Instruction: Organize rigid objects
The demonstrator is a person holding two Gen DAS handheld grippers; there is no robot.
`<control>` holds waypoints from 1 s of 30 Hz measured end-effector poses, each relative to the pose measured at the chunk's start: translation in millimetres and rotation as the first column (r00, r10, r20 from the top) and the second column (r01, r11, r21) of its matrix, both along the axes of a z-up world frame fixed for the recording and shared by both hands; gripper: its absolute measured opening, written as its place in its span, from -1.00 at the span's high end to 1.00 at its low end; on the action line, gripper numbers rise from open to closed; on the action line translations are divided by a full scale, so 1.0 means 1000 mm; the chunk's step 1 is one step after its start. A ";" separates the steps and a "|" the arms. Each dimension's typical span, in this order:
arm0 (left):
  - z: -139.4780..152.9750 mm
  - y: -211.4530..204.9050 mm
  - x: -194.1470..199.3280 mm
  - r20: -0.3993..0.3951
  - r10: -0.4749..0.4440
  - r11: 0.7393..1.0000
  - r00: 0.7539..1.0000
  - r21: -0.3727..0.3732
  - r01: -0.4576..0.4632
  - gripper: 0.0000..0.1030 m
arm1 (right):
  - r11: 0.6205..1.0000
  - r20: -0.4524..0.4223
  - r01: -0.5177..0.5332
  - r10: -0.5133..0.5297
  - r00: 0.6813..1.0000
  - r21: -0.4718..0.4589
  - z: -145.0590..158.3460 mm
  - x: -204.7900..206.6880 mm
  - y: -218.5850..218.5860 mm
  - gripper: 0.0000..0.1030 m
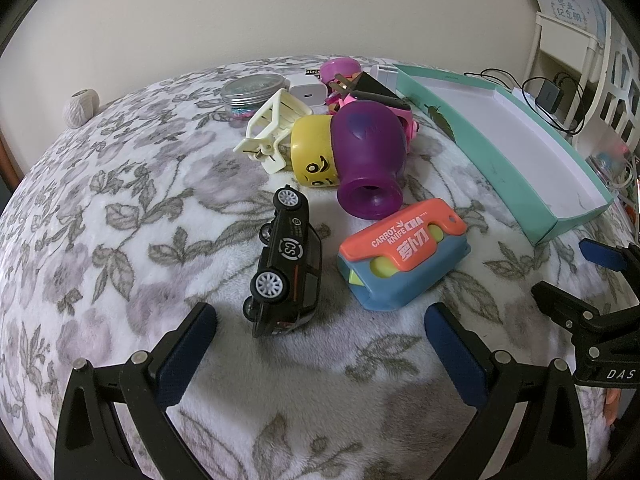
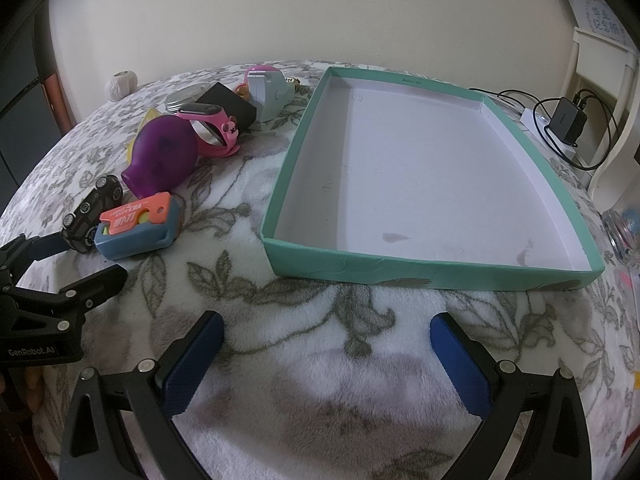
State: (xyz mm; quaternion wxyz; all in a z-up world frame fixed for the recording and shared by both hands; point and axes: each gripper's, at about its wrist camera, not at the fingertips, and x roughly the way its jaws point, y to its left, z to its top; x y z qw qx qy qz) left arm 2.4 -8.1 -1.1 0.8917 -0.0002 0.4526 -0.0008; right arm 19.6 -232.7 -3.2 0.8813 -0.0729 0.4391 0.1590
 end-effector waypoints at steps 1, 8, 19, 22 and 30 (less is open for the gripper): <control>0.000 0.000 0.000 0.000 0.000 1.000 1.000 0.000 0.000 -1.00 | 1.000 0.000 0.000 0.000 1.000 0.000 0.000 0.000 0.000 -1.00; 0.000 0.000 0.000 0.000 0.000 1.000 1.000 0.000 0.000 -1.00 | 1.000 0.000 0.000 0.000 1.000 0.000 0.000 0.000 0.000 -1.00; 0.000 0.000 0.000 -0.001 -0.001 1.000 1.000 -0.001 0.001 -1.00 | 1.000 0.000 0.000 0.000 1.000 0.000 0.000 0.001 0.000 -1.00; 0.000 0.000 0.000 -0.001 -0.001 1.000 1.000 -0.001 0.001 -1.00 | 1.000 0.000 0.000 0.000 1.000 0.000 0.000 0.001 0.000 -1.00; 0.008 0.001 -0.002 0.023 -0.052 0.999 0.998 -0.004 0.052 -1.00 | 1.000 0.004 -0.006 0.006 1.000 0.013 0.003 -0.002 -0.002 -1.00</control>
